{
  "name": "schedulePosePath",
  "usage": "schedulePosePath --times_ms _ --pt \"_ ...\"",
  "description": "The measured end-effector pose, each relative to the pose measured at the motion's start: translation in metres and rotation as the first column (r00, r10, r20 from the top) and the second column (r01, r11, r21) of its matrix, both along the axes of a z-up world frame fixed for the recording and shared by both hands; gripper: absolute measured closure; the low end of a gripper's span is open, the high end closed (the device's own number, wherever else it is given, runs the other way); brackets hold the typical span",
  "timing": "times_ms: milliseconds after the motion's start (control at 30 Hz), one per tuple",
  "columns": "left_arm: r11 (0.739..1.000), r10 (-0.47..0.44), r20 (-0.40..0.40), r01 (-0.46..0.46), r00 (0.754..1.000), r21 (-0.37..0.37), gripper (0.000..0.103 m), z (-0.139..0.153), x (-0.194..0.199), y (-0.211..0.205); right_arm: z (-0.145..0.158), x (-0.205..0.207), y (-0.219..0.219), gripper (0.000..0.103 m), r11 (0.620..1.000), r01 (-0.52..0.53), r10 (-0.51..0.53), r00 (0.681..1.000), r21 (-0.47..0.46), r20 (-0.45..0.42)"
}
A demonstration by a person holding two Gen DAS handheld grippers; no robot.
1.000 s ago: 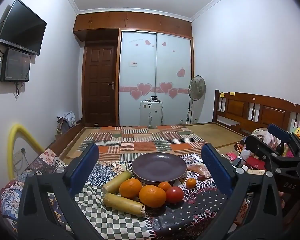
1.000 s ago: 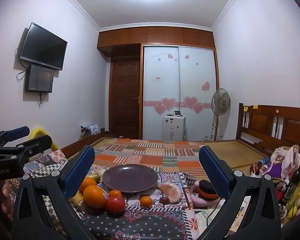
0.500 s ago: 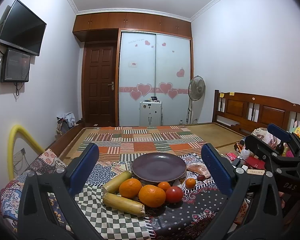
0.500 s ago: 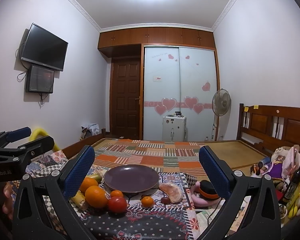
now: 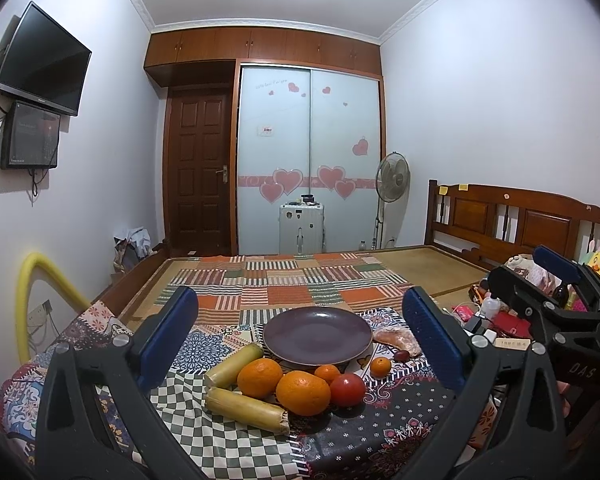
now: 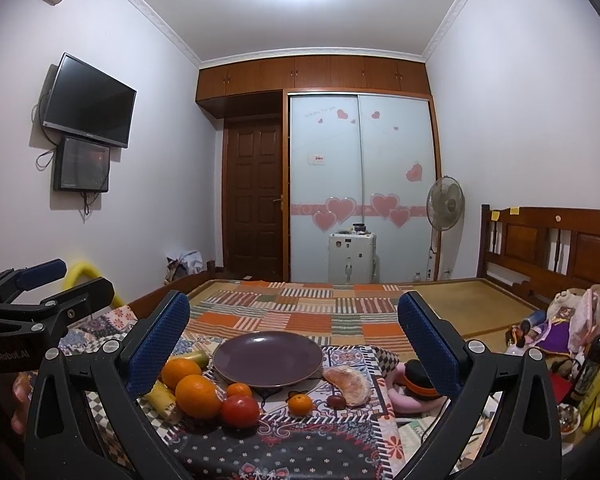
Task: Organize fruits
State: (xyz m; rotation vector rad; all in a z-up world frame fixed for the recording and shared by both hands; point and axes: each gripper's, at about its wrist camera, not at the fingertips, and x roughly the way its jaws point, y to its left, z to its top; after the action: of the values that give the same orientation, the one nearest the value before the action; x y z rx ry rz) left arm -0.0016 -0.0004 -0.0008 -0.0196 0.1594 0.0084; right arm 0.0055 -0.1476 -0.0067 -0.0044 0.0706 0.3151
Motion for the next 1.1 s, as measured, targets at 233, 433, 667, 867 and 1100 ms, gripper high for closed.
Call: schedulePosePath --times_ms 233,433,667,867,1100 --pt "1.0 -0.005 0.0 0.005 1.0 0.0 0.0 -0.0003 -0.0006 -0.0012 0.001 -0.0011 -0.0009 0.0 1.0 0.004 -0.004 1.0 -0.002 0.008" --pt "1.0 -0.008 -0.001 0.008 1.0 0.005 0.0 -0.0014 -0.0012 -0.0021 0.0 -0.0002 -0.0013 0.0 1.0 0.004 -0.004 1.0 0.0 0.007" --pt "1.0 -0.009 -0.005 0.009 1.0 -0.003 0.0 -0.002 -0.0006 -0.0013 -0.001 0.0004 -0.0011 0.0 1.0 0.004 -0.004 1.0 -0.002 0.011" --pt "1.0 -0.01 -0.007 0.01 1.0 -0.009 0.0 -0.0009 0.0004 -0.0004 -0.0027 0.0007 -0.0013 0.0 1.0 0.0 0.0 1.0 0.004 0.009" --pt "1.0 -0.011 -0.005 0.011 1.0 -0.008 0.0 -0.0002 0.0001 0.0002 -0.0033 -0.0006 0.0008 0.0 1.0 0.003 -0.003 1.0 -0.003 0.015"
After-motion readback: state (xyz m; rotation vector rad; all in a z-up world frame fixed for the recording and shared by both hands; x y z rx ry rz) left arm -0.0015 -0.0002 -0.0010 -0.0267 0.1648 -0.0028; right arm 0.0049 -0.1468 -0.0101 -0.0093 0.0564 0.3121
